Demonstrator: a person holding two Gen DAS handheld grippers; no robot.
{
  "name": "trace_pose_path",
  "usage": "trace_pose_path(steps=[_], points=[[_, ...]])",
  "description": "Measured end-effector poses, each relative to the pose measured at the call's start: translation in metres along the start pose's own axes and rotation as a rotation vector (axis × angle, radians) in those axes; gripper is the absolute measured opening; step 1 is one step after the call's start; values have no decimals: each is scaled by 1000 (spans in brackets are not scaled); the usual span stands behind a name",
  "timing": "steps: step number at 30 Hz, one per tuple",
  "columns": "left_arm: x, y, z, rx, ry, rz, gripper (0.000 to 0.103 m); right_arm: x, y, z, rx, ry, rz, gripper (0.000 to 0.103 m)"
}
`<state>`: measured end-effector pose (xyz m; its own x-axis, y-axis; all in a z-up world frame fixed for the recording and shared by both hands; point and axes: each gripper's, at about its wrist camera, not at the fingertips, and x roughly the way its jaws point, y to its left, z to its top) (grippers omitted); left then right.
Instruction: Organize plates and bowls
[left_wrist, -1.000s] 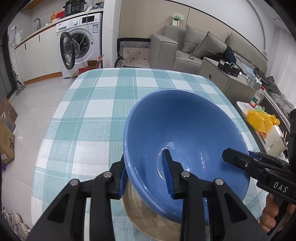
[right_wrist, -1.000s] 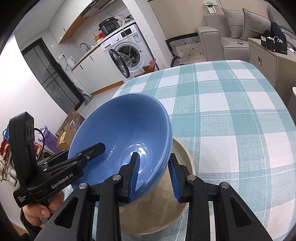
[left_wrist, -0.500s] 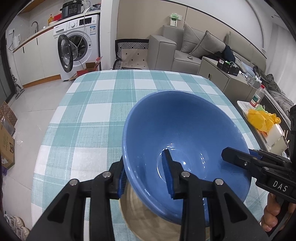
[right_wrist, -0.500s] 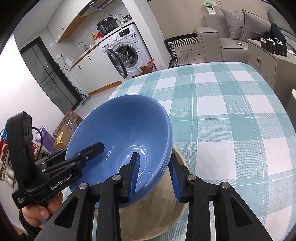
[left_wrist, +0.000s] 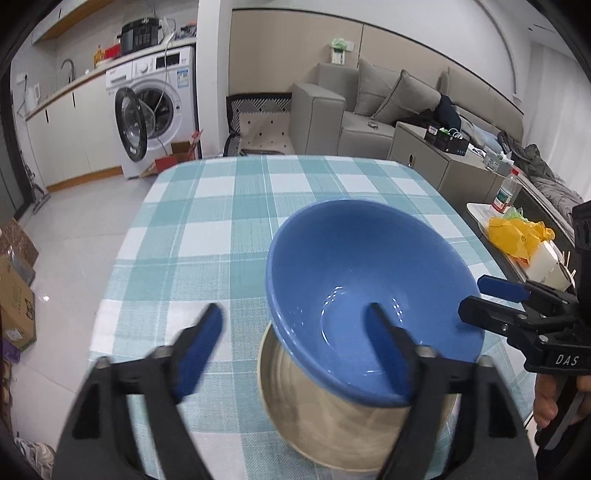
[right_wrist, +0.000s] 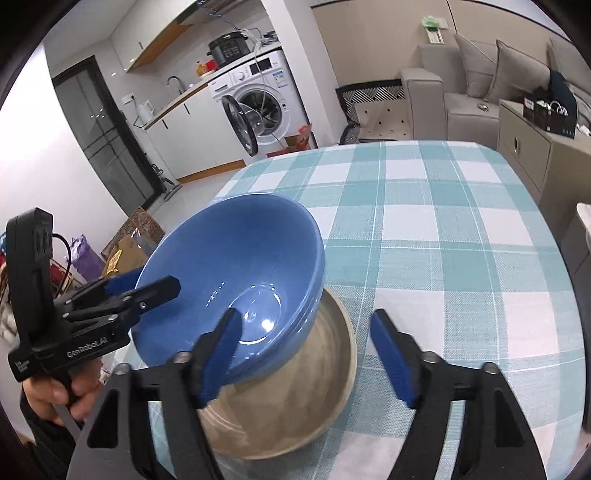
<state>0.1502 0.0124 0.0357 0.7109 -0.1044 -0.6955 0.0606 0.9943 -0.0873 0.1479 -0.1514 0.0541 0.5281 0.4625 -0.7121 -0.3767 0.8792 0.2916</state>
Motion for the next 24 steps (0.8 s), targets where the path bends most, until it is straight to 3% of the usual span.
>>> trace_pose_path(steps=[6,24], points=[[-26,-7,-11,61,-89,-13,103,-17,5,-14,-59,-71,10,101],[-51,-15,-76,127,-250,31,103,-52,21,-83,-173,-289,24,102]])
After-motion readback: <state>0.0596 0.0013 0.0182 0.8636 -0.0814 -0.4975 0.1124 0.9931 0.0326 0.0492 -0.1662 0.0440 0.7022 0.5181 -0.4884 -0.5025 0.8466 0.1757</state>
